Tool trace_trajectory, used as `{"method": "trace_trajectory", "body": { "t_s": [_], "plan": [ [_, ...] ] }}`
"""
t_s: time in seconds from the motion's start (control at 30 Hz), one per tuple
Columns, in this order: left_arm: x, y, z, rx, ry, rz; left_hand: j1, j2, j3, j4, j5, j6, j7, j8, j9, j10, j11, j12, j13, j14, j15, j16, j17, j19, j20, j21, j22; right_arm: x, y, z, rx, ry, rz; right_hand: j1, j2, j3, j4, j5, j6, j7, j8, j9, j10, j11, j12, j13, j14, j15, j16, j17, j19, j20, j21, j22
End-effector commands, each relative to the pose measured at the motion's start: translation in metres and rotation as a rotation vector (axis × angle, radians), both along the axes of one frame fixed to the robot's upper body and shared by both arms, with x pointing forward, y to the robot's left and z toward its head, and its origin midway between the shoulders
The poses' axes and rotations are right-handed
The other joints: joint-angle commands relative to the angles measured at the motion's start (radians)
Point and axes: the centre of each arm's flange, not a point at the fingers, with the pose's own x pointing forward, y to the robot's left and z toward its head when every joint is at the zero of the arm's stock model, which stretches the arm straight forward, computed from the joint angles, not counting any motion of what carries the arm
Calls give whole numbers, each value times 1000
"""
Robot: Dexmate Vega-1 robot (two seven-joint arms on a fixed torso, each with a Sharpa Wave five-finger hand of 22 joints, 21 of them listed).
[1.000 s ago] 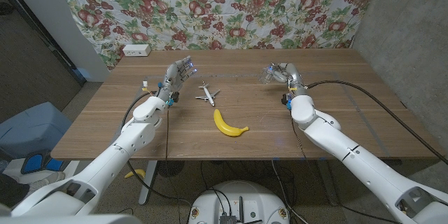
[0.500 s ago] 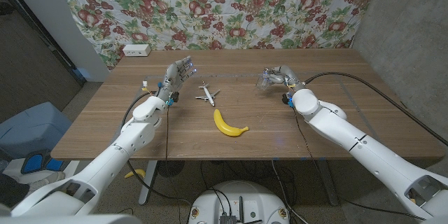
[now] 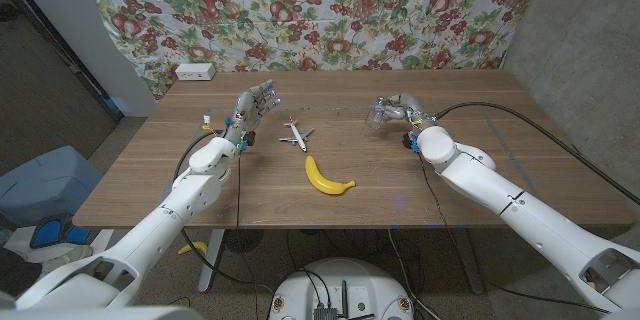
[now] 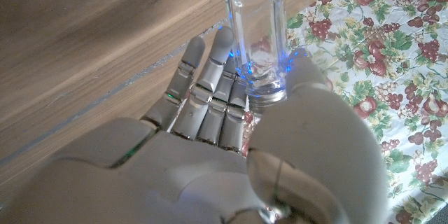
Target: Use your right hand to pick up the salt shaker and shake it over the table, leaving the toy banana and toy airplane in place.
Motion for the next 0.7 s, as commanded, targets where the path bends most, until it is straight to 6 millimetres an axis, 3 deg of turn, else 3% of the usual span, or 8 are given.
{"method": "trace_trajectory", "body": {
  "t_s": [0.03, 0.43, 0.7],
  "plan": [
    [2, 0, 1, 1, 2, 1, -11, 58, 5, -1, 4, 10, -2, 6, 2, 12, -1, 7, 2, 9, -1, 1, 3, 8, -1, -1, 4, -4, -3, -9, 133, -137, -85, 130, 127, 113, -15, 6, 47, -42, 4, 19, 107, -101, 2, 1, 10, -46, -2, 5, -2, -104, 8, 3],
    [4, 1, 2, 0, 5, 7, -10, 59, 5, -1, 4, 14, -1, 6, 2, 11, -3, 6, 2, 9, -1, 1, 3, 8, -2, -1, 4, -6, -1, -20, 360, -226, -213, 130, 128, 115, -16, 4, 51, -36, 2, 16, 114, -99, -1, -2, 15, -47, -3, 6, 7, -103, 13, 3],
    [5, 1, 2, -3, 6, 8, -10, 60, 5, 0, 4, 15, 1, 6, 2, 11, -3, 6, 2, 10, -2, 1, 3, 8, -1, -1, 4, -5, 0, -22, 413, -231, -239, 128, 127, 115, -15, 3, 49, -33, 0, 16, 116, -97, -2, -2, 16, -43, -4, 7, 7, -97, 14, 3]
  ]
}}
